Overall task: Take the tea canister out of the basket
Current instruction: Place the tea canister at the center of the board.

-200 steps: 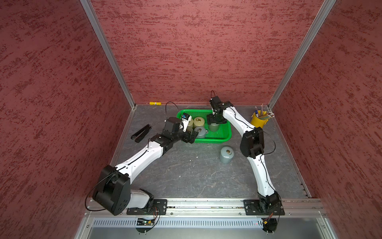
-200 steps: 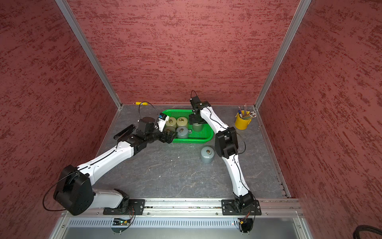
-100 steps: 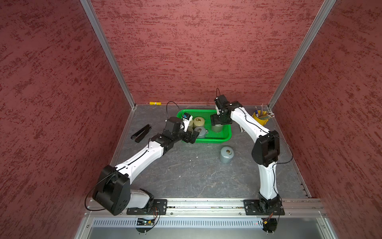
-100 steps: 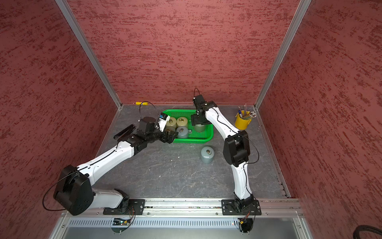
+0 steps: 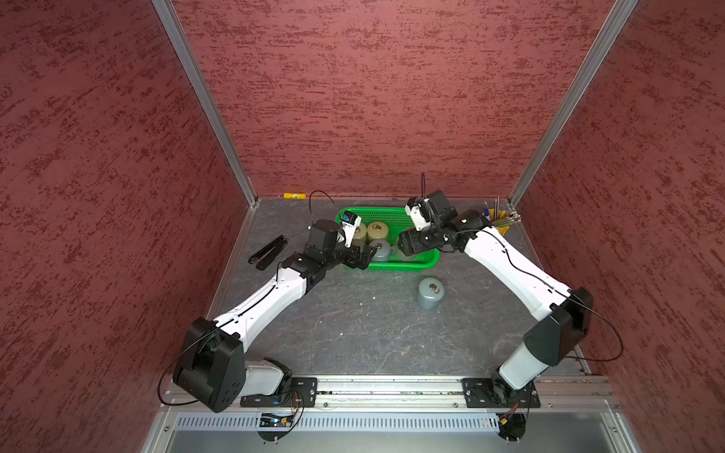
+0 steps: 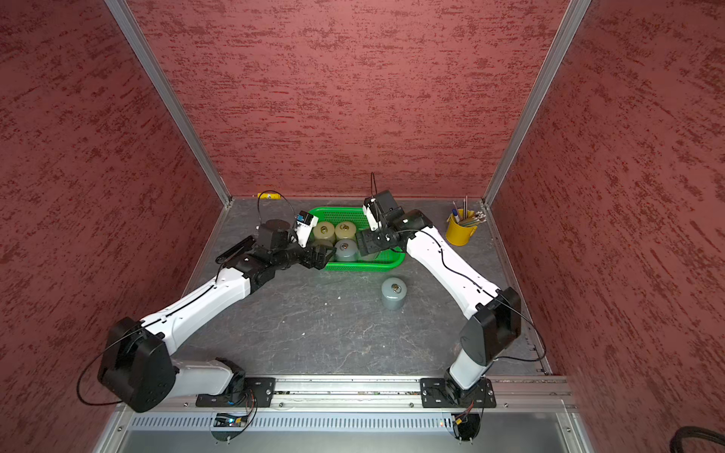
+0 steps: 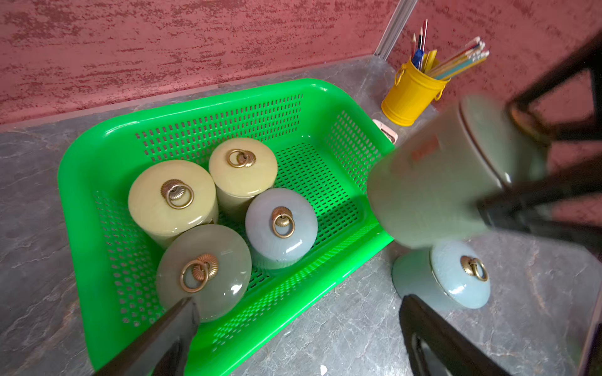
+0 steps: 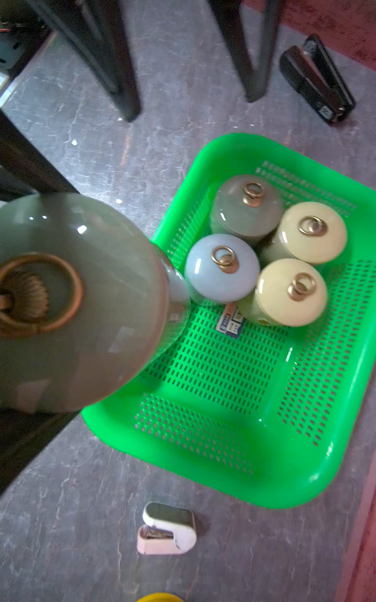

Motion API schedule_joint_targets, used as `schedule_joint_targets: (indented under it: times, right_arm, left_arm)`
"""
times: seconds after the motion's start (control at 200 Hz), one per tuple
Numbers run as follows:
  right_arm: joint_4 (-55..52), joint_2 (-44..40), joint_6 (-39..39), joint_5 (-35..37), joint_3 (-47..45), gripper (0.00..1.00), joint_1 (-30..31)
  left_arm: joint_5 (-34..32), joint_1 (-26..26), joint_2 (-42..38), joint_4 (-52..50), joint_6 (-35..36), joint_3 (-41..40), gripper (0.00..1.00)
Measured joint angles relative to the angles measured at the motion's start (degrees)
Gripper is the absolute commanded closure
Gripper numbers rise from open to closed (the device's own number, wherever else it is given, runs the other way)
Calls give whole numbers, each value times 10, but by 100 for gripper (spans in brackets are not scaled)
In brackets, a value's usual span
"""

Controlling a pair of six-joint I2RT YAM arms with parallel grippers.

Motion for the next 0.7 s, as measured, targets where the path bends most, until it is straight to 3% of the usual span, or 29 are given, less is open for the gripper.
schedule_joint_targets:
  times: [0.265,0.701]
  right_arm:
    - [34,-36,-10,-14,-101,100,94]
    - [77,-10,17,19,-196,100,112]
  left_arm:
    - [21,16,0,3,-23,0,0]
    - [19,2,-31,3,-10,-11,0]
